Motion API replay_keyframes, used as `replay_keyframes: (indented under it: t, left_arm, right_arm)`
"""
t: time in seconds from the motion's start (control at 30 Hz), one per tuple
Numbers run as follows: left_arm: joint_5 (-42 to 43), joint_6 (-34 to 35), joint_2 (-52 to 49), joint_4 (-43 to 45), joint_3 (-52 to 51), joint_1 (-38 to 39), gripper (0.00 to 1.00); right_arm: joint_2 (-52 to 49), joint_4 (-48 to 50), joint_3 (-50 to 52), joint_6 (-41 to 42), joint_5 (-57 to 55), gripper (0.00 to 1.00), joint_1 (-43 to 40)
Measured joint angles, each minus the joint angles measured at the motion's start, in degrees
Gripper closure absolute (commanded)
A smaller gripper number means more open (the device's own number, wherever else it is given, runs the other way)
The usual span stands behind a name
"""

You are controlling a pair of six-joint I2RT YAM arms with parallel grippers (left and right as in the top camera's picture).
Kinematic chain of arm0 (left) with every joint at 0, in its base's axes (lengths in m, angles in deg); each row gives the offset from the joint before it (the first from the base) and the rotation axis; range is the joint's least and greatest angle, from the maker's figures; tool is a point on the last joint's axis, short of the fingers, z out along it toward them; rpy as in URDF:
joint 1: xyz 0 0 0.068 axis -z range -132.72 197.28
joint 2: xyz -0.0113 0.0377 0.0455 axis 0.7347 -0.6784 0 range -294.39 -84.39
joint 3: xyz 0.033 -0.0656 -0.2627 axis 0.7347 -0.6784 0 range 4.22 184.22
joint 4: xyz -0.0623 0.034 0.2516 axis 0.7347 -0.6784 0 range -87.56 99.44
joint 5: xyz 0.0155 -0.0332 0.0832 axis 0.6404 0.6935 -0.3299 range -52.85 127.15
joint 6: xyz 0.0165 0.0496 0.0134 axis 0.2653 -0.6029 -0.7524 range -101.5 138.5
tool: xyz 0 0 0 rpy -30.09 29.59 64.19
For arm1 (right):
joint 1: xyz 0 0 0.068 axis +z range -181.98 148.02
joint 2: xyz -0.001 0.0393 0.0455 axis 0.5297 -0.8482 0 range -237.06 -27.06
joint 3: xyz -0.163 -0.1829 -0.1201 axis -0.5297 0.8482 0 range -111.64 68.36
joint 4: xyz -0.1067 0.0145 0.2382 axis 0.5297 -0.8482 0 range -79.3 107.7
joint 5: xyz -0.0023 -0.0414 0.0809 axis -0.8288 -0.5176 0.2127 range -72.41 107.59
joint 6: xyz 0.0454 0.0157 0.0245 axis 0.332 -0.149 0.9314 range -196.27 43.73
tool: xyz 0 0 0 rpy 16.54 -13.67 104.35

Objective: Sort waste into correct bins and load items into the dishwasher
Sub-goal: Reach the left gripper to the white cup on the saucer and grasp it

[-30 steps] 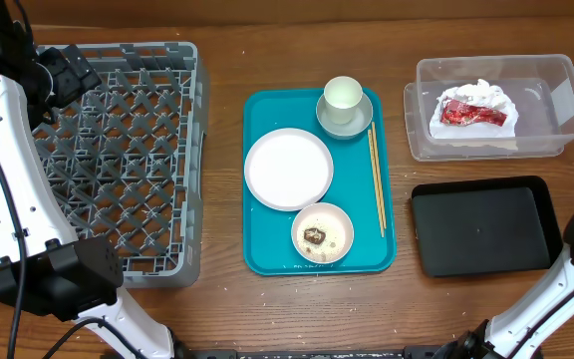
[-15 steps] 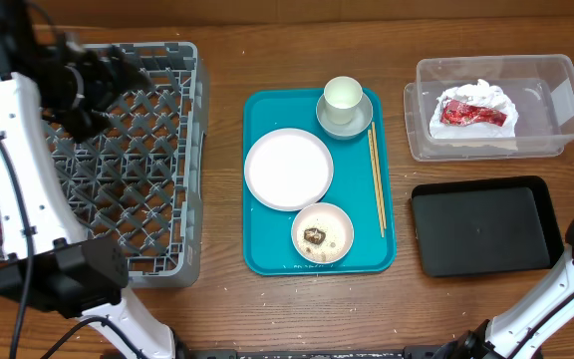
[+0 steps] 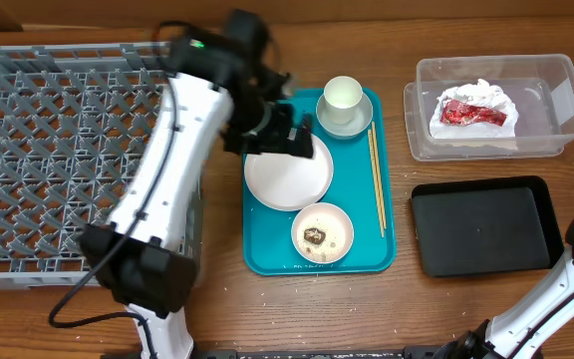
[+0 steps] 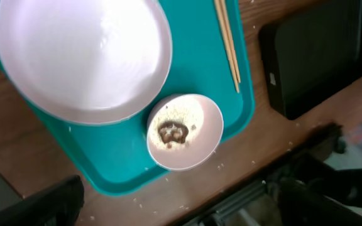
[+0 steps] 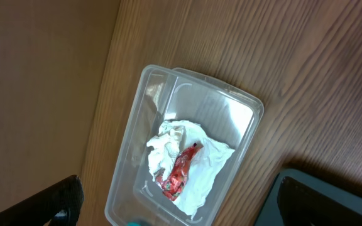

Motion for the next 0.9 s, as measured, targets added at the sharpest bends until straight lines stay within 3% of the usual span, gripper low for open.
replay_keyframes:
  t: [0.17, 0.4, 0.73, 0.9]
  left_arm:
    - [-4.0, -0.7, 0.0, 3.8, -1.0, 7.9, 0.20]
    - [-5.6, -0.1, 0.0, 14.2, -11.2, 18.0, 0.35]
    - [-13.6, 0.2, 0.0, 21.0, -24.2, 27.7, 0.30]
    - [-18.1, -0.1, 0.0, 25.0, -31.4, 28.8, 0.35]
  right_arm:
    - [0.0, 0.0, 0.0, 0.0, 0.0, 0.00, 0.0]
    - [0.0, 0.0, 0.0, 0.0, 0.0, 0.00, 0.0]
    - [0.0, 0.0, 0.0, 0.0, 0.0, 0.00, 0.0]
    - [0.0, 0.0, 0.0, 0.0, 0.0, 0.00, 0.0]
